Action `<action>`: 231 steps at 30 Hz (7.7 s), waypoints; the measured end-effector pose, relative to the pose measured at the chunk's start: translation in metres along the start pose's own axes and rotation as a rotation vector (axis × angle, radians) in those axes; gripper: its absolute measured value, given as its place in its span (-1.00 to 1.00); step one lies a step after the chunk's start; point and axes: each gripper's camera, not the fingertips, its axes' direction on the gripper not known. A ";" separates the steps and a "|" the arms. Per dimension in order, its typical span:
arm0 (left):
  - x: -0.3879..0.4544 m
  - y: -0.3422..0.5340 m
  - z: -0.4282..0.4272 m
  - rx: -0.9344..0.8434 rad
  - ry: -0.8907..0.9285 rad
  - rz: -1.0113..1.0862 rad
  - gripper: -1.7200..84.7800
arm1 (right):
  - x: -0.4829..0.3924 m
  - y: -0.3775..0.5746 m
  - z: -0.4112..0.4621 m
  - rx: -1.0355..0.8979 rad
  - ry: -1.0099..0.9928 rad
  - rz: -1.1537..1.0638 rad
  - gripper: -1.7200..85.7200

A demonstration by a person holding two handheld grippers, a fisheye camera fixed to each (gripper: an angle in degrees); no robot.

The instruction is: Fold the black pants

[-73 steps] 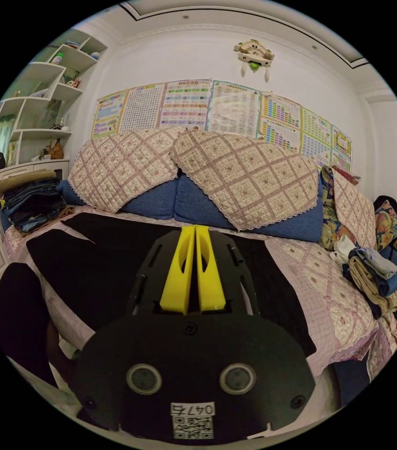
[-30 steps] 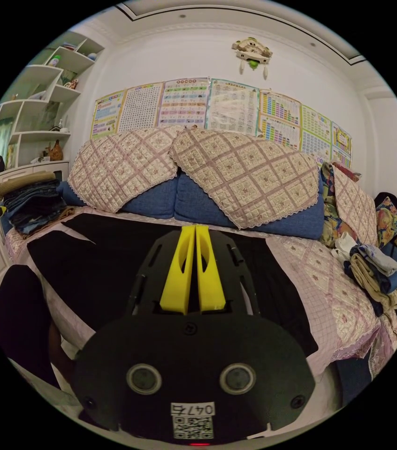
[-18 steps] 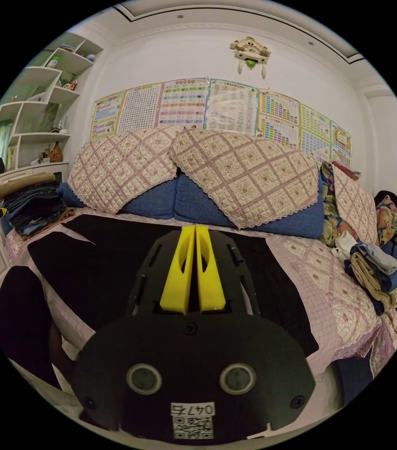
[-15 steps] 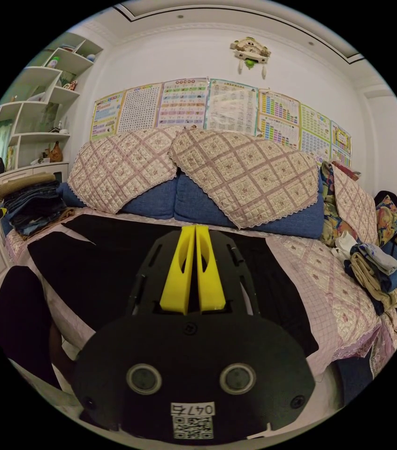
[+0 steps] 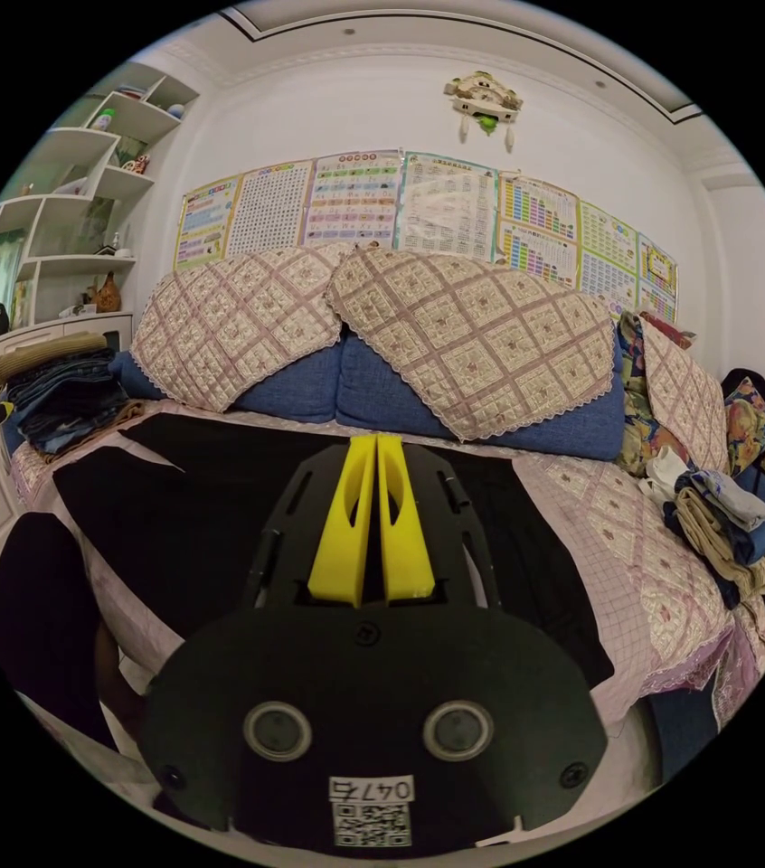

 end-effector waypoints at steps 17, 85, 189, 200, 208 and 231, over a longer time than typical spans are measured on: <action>0.023 -0.009 0.002 0.001 0.010 0.007 -0.98 | 0.011 -0.001 0.012 -0.001 -0.007 0.006 -0.99; 0.125 -0.046 0.280 -0.528 0.128 0.091 -0.95 | 0.348 0.058 0.115 -0.272 -0.132 -0.016 -0.91; -0.005 -0.287 0.799 -0.813 0.489 -0.212 -0.74 | 0.168 0.019 0.311 0.136 -0.507 0.439 -0.84; -0.050 -0.183 0.885 -0.834 0.431 -0.608 -0.75 | -0.008 0.054 0.320 -0.105 -0.540 0.143 -0.92; -0.037 -0.158 0.913 -0.810 0.394 -0.595 -0.91 | -0.042 0.064 0.317 -0.111 -0.523 0.129 -0.94; -0.026 -0.074 0.910 -0.845 0.381 -0.616 -0.81 | -0.081 0.088 0.298 -0.100 -0.539 0.185 -0.94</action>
